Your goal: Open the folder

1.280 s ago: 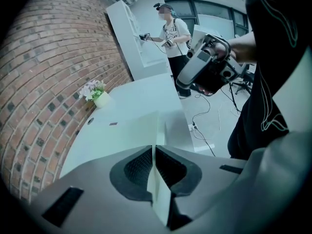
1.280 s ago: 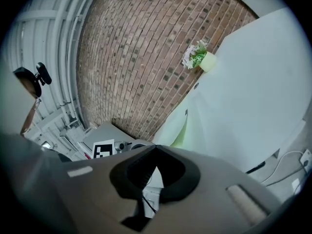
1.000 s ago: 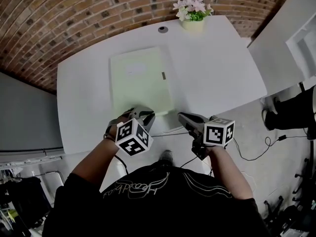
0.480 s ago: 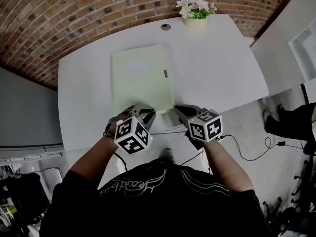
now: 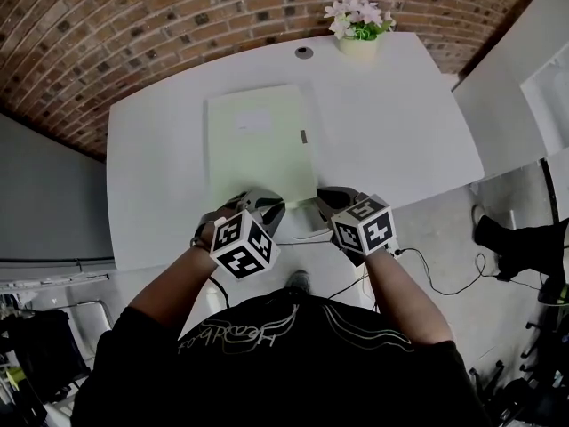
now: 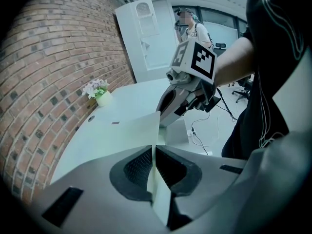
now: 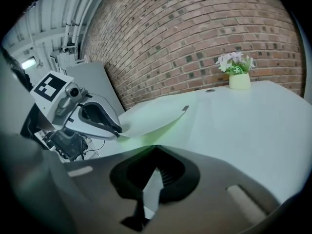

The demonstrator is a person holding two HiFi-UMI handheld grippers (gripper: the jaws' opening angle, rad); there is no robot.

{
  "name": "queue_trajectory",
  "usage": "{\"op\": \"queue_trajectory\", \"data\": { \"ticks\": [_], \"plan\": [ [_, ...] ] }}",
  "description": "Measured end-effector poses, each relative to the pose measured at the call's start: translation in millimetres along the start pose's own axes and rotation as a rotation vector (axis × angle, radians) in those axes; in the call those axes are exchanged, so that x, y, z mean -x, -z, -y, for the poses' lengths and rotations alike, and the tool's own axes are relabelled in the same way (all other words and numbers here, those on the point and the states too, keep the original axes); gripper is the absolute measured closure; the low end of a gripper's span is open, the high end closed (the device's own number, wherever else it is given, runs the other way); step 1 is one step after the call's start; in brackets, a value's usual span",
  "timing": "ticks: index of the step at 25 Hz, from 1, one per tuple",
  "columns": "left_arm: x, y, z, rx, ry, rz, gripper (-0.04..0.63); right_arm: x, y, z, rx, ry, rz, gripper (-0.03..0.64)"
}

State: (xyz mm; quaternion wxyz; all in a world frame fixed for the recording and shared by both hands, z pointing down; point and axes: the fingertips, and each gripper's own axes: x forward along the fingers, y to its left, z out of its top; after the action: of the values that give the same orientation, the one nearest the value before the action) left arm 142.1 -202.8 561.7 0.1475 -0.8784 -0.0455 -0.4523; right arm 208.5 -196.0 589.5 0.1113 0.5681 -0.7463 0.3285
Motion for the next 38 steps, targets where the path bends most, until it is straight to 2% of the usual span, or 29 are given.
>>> {"op": "queue_trajectory", "data": {
  "ticks": [4, 8, 24, 30, 35, 38],
  "plan": [
    [0.6, -1.3, -1.3, 0.044, 0.01, 0.004, 0.571, -0.2, -1.4, -1.0, 0.025, -0.008, -0.014, 0.615],
    [1.1, -3.4, -1.5, 0.034, -0.006, -0.001, 0.572, 1.2, 2.0, 2.4, 0.0, 0.0, -0.038, 0.615],
    [9.4, -2.7, -9.5, 0.116, -0.045, 0.018, 0.574, -4.9, 2.2, 2.0, 0.085, 0.048, -0.113, 0.615],
    [13.1, -2.6, -10.9, 0.132, -0.061, 0.023, 0.575, -3.9, 2.1, -0.6, 0.047, 0.043, -0.119, 0.615],
    [15.1, -1.1, -9.3, 0.161, -0.068, 0.039, 0.577, -3.0, 2.5, -7.6, 0.155, 0.096, -0.165, 0.615],
    [17.2, -1.1, -10.5, 0.18, -0.076, 0.051, 0.578, -3.8, 3.9, -5.8, 0.153, 0.108, -0.166, 0.614]
  ]
}}
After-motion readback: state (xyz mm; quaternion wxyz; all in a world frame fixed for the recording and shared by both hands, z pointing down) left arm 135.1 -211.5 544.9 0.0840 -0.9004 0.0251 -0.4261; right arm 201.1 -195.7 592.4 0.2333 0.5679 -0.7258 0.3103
